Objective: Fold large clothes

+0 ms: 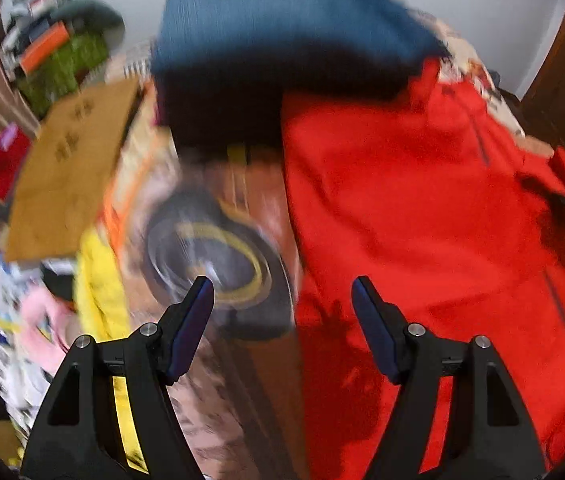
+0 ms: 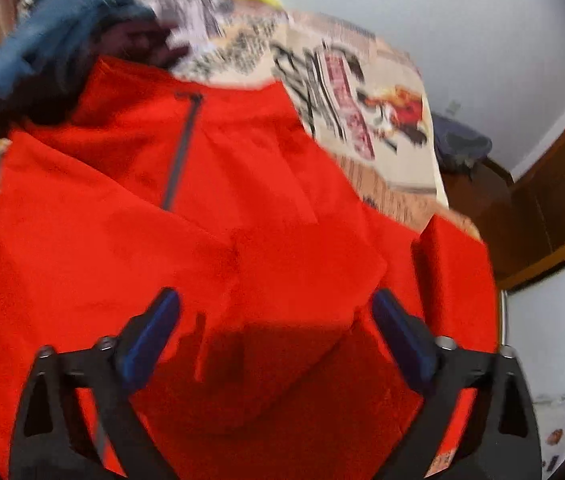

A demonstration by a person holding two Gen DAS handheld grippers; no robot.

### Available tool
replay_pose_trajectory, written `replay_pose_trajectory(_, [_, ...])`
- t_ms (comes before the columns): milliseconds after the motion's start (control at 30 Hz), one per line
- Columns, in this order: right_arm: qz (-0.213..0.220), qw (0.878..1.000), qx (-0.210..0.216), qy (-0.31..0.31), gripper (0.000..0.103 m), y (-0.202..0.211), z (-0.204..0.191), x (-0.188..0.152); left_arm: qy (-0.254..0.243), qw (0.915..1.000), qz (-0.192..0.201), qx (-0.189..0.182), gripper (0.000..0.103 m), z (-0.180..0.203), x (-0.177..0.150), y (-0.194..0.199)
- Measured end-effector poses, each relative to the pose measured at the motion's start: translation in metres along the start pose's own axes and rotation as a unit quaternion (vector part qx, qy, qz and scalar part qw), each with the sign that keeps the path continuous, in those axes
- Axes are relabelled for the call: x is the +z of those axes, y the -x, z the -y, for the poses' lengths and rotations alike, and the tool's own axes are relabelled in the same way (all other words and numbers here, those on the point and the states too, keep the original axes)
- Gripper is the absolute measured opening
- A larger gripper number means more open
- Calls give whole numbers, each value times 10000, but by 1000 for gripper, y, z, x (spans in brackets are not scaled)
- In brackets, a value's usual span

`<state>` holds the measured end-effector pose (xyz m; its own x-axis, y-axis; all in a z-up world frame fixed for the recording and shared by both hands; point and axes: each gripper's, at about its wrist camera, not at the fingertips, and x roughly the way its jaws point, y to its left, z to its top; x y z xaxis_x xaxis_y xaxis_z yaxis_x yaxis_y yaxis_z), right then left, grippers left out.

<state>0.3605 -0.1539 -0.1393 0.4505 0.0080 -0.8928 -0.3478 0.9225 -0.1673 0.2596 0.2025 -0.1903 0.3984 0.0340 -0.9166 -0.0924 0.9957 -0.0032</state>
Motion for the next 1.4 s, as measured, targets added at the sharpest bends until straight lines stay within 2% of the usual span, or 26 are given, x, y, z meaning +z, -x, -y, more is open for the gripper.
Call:
replay_pose_trajectory(100, [-288,9996,-32,-35,62,-19,4,0,-51,9996,-236,-111,71,9,-18,-20])
replay_pose_trajectory(167, [-343,9994,-52,-71,44,-25,6,2,-190,9992,-322,-139,70,17,-26,-30])
replay_pose_trajectory(200, [-325,9994,-44,-91,39,-26,8,4,-245,9989,-361,-155,71,22,-28,-35])
replay_pose_trajectory(267, [-235,9996,-52,-146,18,-25,8,8,-273,9986,-433,-164,71,30,-29,-43])
replay_pose_trajectory(333, [-91,9997,-79,-220,10,-19,9,13,-293,9982,-506,-133,71,38,-29,-50])
replay_pose_trajectory(367, [14,9996,-126,-265,9,-14,9,15,-309,9984,-466,-52,71,42,-28,-52])
replay_pose_trajectory(467, [458,9979,-196,-413,8,13,16,20,-309,9989,-316,136,71,48,-21,-53])
replay_pose_trajectory(633, [1100,9905,-125,-816,8,66,41,12,286,9990,-311,133,71,36,-14,-58])
replay_pose_trajectory(733, [1180,9886,-12,-933,8,86,56,-8,580,9979,-254,126,71,28,-15,-57])
replay_pose_trajectory(900, [967,9916,75,-857,9,87,63,-20,739,9969,-251,90,71,26,-21,-59])
replay_pose_trajectory(933, [844,9935,34,-767,13,83,60,-19,752,9968,-238,97,71,28,-23,-59])
replay_pose_trajectory(1000, [595,9969,21,-517,29,76,48,-14,786,9966,-223,101,71,28,-24,-59])
replay_pose_trajectory(1067, [536,9978,141,-369,57,69,38,-10,825,9963,-226,86,71,29,-27,-58])
replay_pose_trajectory(1100, [498,9981,232,-292,60,63,30,-6,840,9962,-224,72,71,30,-27,-58])
replay_pose_trajectory(1267, [-47,9996,291,35,60,16,-2,18,822,9964,-181,32,72,24,-28,-60])
replay_pose_trajectory(1400, [-528,9986,-28,76,58,-31,-15,32,851,9963,-106,46,74,24,-30,-60])
